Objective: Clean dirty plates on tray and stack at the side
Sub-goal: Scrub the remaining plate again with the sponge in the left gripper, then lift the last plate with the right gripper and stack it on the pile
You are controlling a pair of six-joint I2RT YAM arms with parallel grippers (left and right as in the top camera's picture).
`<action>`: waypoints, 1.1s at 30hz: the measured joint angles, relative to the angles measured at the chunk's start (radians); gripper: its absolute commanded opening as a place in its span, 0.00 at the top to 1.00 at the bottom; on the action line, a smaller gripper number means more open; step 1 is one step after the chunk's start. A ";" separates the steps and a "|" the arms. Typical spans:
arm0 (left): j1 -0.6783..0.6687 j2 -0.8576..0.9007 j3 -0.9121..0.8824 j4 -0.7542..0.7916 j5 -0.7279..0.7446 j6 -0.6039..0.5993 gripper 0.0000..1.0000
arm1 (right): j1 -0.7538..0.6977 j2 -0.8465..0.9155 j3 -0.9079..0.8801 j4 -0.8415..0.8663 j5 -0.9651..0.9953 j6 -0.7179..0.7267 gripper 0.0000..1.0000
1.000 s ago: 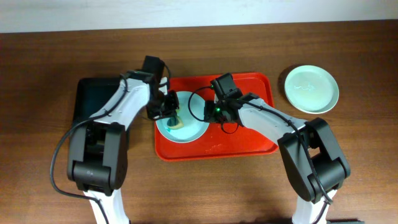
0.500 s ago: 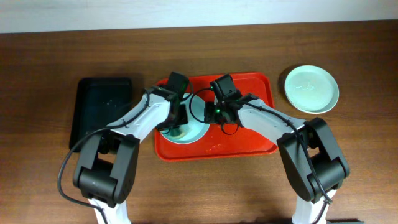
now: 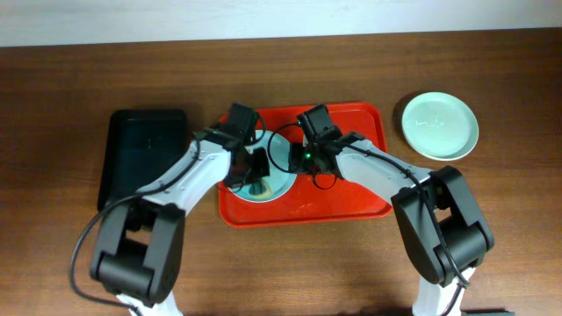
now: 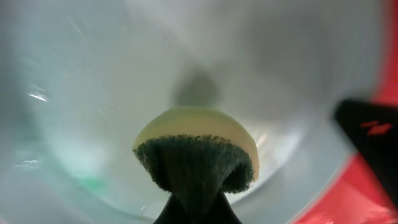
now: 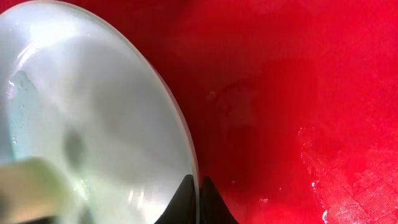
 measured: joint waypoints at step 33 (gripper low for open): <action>0.601 -0.040 0.050 -0.058 -0.261 -0.026 1.00 | 0.227 -0.241 0.160 -0.093 0.772 -0.643 0.96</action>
